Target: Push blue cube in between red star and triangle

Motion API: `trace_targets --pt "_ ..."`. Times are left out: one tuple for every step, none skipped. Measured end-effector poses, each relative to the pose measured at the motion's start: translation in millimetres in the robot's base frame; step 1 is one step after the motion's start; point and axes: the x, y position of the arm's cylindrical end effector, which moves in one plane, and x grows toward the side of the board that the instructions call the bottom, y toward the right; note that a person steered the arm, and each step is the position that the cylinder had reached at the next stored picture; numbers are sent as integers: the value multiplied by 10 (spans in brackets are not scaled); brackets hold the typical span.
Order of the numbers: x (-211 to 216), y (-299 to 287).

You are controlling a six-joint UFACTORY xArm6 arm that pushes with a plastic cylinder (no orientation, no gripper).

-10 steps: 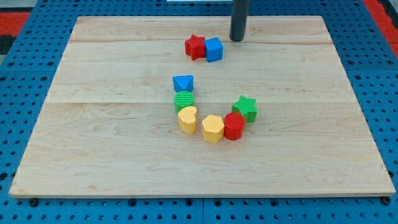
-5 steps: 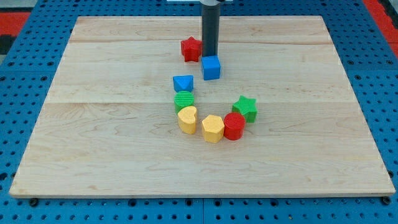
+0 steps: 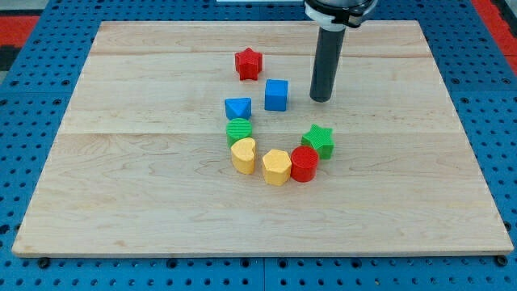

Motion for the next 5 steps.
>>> trace_targets --pt "-5 -93" --pt "-8 -150" --pt "-98 -228" --pt "-117 -307" --pt "-117 -391"
